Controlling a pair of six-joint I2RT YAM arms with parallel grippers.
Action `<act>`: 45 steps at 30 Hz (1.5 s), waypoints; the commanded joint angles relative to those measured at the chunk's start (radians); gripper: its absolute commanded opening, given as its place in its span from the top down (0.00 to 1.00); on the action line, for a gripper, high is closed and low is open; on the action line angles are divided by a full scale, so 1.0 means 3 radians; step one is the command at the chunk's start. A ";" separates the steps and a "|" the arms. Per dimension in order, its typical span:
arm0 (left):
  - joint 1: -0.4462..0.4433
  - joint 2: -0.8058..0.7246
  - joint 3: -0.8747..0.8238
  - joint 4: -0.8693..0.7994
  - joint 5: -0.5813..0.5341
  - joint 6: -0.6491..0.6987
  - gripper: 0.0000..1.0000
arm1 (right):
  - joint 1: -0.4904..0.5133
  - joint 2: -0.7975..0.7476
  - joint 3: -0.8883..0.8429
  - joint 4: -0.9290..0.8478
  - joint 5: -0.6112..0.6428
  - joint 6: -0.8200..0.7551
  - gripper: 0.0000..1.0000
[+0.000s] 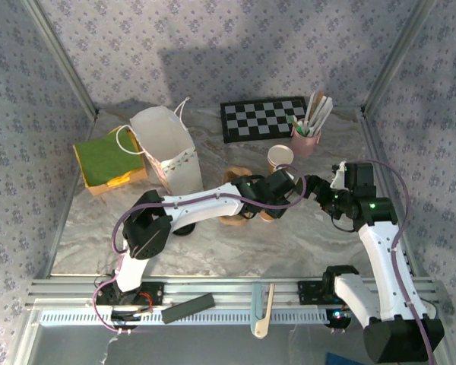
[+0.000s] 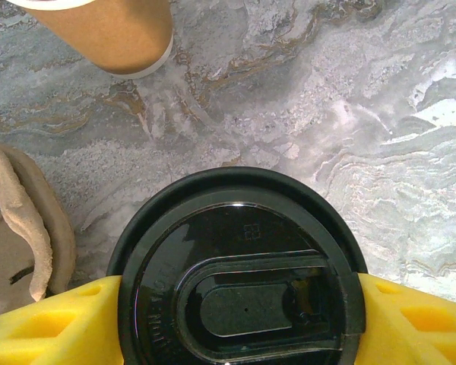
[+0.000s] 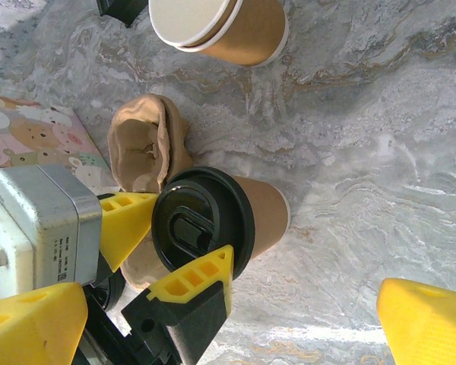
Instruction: Pack the takeout coffee
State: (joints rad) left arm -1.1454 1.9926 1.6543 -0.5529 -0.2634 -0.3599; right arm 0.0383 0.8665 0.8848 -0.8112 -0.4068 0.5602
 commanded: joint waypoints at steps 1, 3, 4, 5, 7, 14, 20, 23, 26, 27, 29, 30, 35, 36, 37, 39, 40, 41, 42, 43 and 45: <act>-0.0002 -0.0051 -0.0032 -0.0066 -0.0006 -0.0034 0.31 | 0.0026 -0.0031 -0.0033 -0.0005 0.0012 0.0032 0.00; -0.0002 -0.0060 -0.0005 -0.0092 -0.0026 -0.0022 0.29 | 0.0030 -0.0034 -0.0030 -0.0004 0.0011 0.0035 0.00; -0.0002 -0.0071 0.0005 -0.0100 -0.0032 -0.0015 0.27 | 0.0028 -0.0034 -0.0033 -0.0001 0.0016 0.0038 0.00; -0.0002 -0.0072 0.0021 -0.0109 -0.0036 -0.0008 0.26 | 0.0030 -0.0040 -0.0039 -0.0002 0.0016 0.0040 0.00; -0.0002 -0.0077 0.0059 -0.0130 -0.0073 0.0006 0.23 | 0.0037 -0.0040 -0.0040 -0.0006 0.0019 0.0040 0.00; -0.0002 -0.0097 0.0150 -0.0171 -0.0120 0.0044 0.19 | 0.0053 -0.0045 -0.0040 0.0000 0.0029 0.0050 0.00; 0.0016 -0.0104 0.0183 -0.0182 -0.0125 0.0059 0.17 | 0.0069 -0.0050 -0.0037 -0.0001 0.0034 0.0055 0.00; 0.0019 -0.0123 0.0214 -0.0188 -0.0117 0.0065 0.15 | 0.0077 -0.0051 -0.0039 -0.0002 0.0037 0.0058 0.00; 0.0029 -0.0156 0.0252 -0.0202 -0.0103 0.0046 0.14 | 0.0085 -0.0050 -0.0037 -0.0006 0.0050 0.0055 0.00; 0.0038 -0.0176 0.0261 -0.0206 -0.0082 0.0030 0.14 | 0.0085 -0.0046 -0.0040 -0.0003 0.0048 0.0055 0.00; 0.0062 -0.0223 0.0292 -0.0226 -0.0052 -0.0023 0.12 | 0.0082 -0.0036 -0.0040 -0.0001 0.0043 0.0057 0.00; 0.0081 -0.0261 0.0290 -0.0224 -0.0018 -0.0062 0.11 | 0.0085 -0.0030 -0.0043 -0.0001 0.0042 0.0055 0.00; 0.0285 -0.0490 0.0152 -0.0212 0.0313 -0.0394 0.12 | 0.0096 0.0001 -0.0090 0.0055 0.0000 0.0069 0.00; 0.0347 -0.0527 0.0096 -0.0204 0.0424 -0.0489 0.14 | 0.0097 0.0014 -0.0111 0.0083 -0.0023 0.0071 0.01; 0.0408 -0.0562 0.0049 -0.0190 0.0536 -0.0574 0.15 | 0.0111 0.0033 -0.0136 0.0116 -0.0050 0.0071 0.04; 0.0499 -0.0629 -0.0091 -0.0084 0.0746 -0.0689 0.19 | 0.0147 0.0091 -0.0170 0.0179 -0.0101 0.0071 0.09; 0.0548 -0.0660 -0.0174 -0.0009 0.0843 -0.0743 0.20 | 0.0178 0.0129 -0.0185 0.0217 -0.0114 0.0071 0.12; 0.0595 -0.0682 -0.0251 0.0054 0.0935 -0.0798 0.22 | 0.0225 0.0173 -0.0203 0.0259 -0.0110 0.0070 0.14; 0.0638 -0.0690 -0.0306 0.0097 0.1021 -0.0842 0.24 | 0.0263 0.0218 -0.0213 0.0294 -0.0106 0.0065 0.17; 0.0683 -0.0690 -0.0363 0.0132 0.1104 -0.0887 0.26 | 0.0306 0.0271 -0.0219 0.0328 -0.0103 0.0052 0.20; 0.0737 -0.0681 -0.0435 0.0181 0.1242 -0.0919 0.34 | 0.0392 0.0380 -0.0224 0.0408 -0.0084 0.0048 0.26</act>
State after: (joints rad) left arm -0.9337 1.7943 1.5536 -0.5331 -0.0036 -0.5812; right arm 0.1280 0.9520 0.8249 -0.7372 -0.4232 0.5789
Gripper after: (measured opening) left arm 0.677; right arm 0.766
